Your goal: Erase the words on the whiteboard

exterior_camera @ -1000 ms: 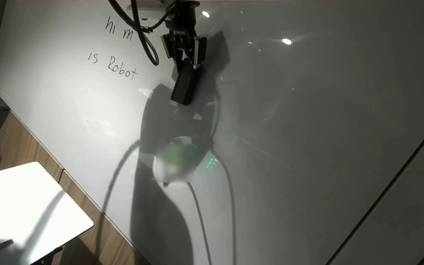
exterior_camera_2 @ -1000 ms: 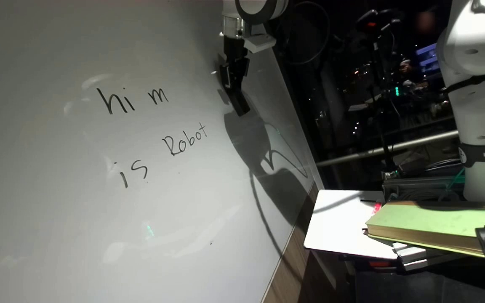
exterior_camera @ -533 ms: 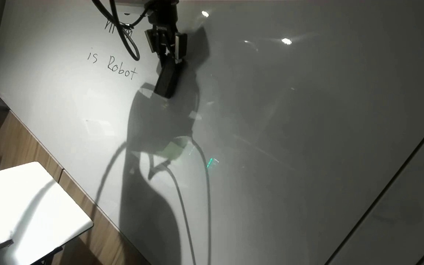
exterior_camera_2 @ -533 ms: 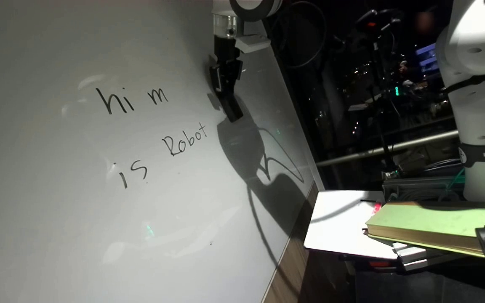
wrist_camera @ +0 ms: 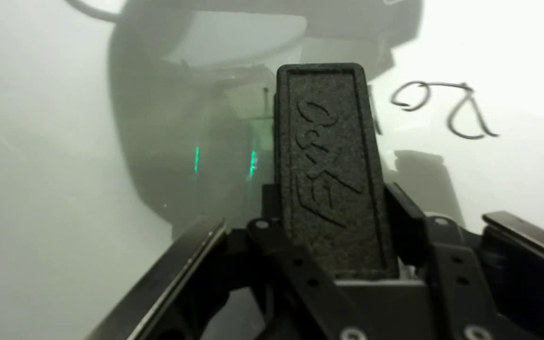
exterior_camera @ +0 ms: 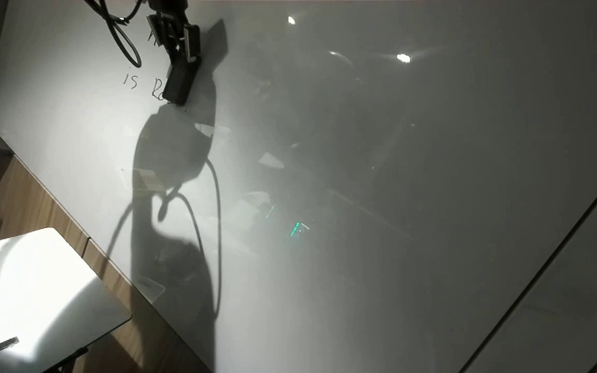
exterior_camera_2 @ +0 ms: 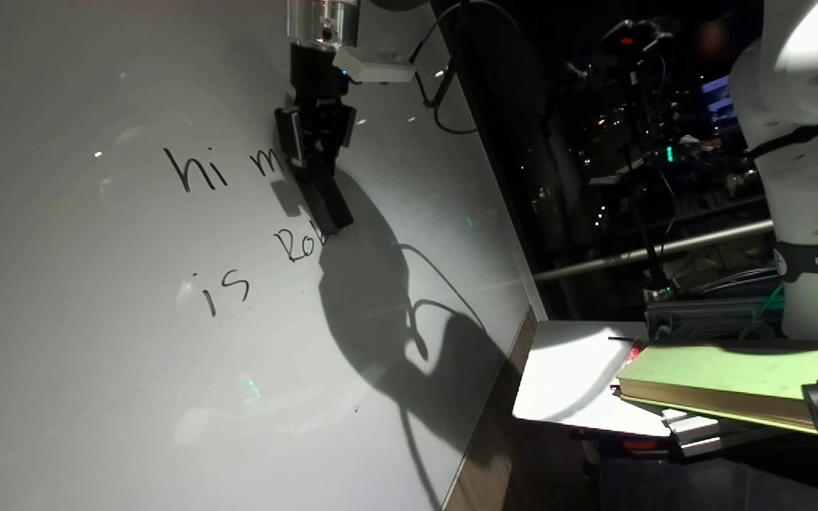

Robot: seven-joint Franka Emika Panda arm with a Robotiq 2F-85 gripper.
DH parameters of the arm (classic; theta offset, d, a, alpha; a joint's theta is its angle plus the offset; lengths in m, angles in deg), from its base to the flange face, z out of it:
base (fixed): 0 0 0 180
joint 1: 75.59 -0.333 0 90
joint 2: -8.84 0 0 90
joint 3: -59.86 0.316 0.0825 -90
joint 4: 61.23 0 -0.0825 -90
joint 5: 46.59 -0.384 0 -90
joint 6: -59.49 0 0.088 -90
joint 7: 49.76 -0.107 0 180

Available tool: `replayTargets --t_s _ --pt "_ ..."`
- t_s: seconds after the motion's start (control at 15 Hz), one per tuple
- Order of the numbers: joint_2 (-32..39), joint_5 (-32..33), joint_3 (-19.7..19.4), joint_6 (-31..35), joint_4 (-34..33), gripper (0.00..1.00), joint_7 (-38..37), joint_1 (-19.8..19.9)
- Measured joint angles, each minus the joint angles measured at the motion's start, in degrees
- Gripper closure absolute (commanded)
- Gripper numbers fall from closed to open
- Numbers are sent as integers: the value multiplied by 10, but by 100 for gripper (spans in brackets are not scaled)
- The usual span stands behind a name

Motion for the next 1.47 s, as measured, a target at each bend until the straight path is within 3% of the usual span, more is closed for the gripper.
replayTargets --t_s 0.73,1.07,1.47 --pt "100 122 102 -48 -164 70 -149 -56" --pt "154 187 105 -73 -229 70 -190 -108" --pt "168 221 79 -82 -237 70 -191 -146"
